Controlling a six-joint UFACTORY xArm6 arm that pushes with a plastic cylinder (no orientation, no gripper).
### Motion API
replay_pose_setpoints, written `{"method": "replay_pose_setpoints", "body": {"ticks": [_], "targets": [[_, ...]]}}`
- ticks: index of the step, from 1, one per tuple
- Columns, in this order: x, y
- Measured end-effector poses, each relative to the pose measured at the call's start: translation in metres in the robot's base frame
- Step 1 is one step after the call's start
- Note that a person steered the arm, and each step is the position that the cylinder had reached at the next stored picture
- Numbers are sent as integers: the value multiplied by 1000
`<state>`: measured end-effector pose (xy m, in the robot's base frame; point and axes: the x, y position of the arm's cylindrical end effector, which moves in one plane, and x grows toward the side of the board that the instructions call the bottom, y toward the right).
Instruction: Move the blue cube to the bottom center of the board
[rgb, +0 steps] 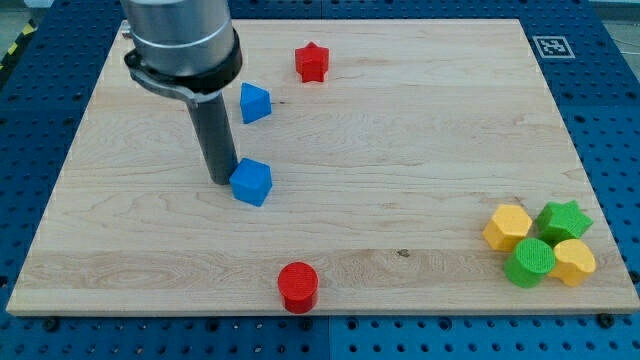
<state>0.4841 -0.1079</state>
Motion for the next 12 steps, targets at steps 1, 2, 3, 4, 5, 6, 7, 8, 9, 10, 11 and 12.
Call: {"method": "replay_pose_setpoints", "body": {"ticks": [1,2,3,4,5,6,7,8,9,10,11,12], "targets": [[20,13],[31,25],[32,36],[26,40],[2,47],[-9,56],[-12,71],[-8,84],[5,93],[8,94],[9,94],[25,101]]}}
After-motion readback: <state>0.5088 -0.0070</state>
